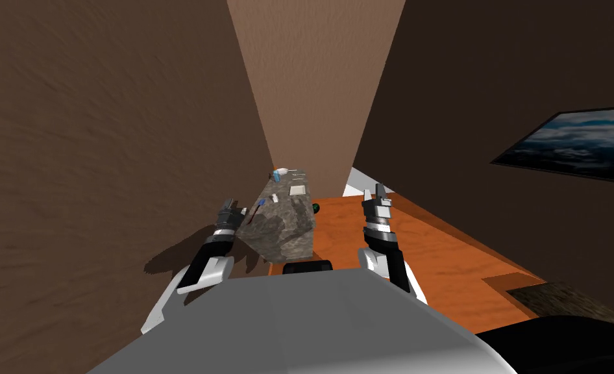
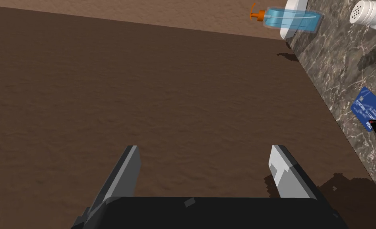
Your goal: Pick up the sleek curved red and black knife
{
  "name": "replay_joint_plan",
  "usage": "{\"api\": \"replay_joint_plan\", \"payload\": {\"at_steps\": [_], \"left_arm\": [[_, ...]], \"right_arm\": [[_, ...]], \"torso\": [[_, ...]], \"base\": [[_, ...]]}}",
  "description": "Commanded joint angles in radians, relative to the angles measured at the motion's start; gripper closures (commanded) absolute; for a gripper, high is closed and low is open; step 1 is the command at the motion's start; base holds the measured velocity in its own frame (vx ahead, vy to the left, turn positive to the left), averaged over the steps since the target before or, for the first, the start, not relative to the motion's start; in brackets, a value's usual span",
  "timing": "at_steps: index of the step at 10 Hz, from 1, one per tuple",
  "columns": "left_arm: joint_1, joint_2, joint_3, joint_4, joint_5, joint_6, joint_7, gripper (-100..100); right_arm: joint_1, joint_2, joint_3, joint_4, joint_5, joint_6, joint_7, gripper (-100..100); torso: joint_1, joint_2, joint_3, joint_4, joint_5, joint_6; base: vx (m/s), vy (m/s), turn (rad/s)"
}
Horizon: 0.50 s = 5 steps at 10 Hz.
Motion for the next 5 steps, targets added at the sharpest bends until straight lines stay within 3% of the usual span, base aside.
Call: {"api": "replay_joint_plan", "payload": {"at_steps": [1,2,3,4,5], "left_arm": [[-0.012,0.022,0.030,0.019,0.016,0.050,0.036,-100],[-0.012,0.022,0.030,0.019,0.016,0.071,0.036,-100],[-0.024,0.046,0.060,0.040,0.034,0.099,0.071,-100],[-0.024,0.046,0.060,0.040,0.034,0.125,0.071,-100],[-0.035,0.069,0.090,0.062,0.051,0.160,0.107,-100]], "right_arm": [[0.000,0.000,0.000,0.000,0.000,0.000,0.000,0],[0.000,0.000,0.000,0.000,0.000,0.000,0.000,0],[0.000,0.000,0.000,0.000,0.000,0.000,0.000,0],[0.000,0.000,0.000,0.000,0.000,0.000,0.000,0],[0.000,0.000,0.000,0.000,0.000,0.000,0.000,0]], "torso": [[0.000,0.000,0.000,0.000,0.000,0.000],[0.000,0.000,0.000,0.000,0.000,0.001],[0.000,0.000,0.000,0.000,0.000,0.000],[0.000,0.000,0.000,0.000,0.000,0.001],[0.000,0.000,0.000,0.000,0.000,0.000]], "base": [[-0.011,-0.006,-0.211],[-0.010,0.001,-0.091],[-0.009,-0.004,-0.194],[-0.009,0.001,-0.095],[-0.011,-0.004,-0.180]]}}
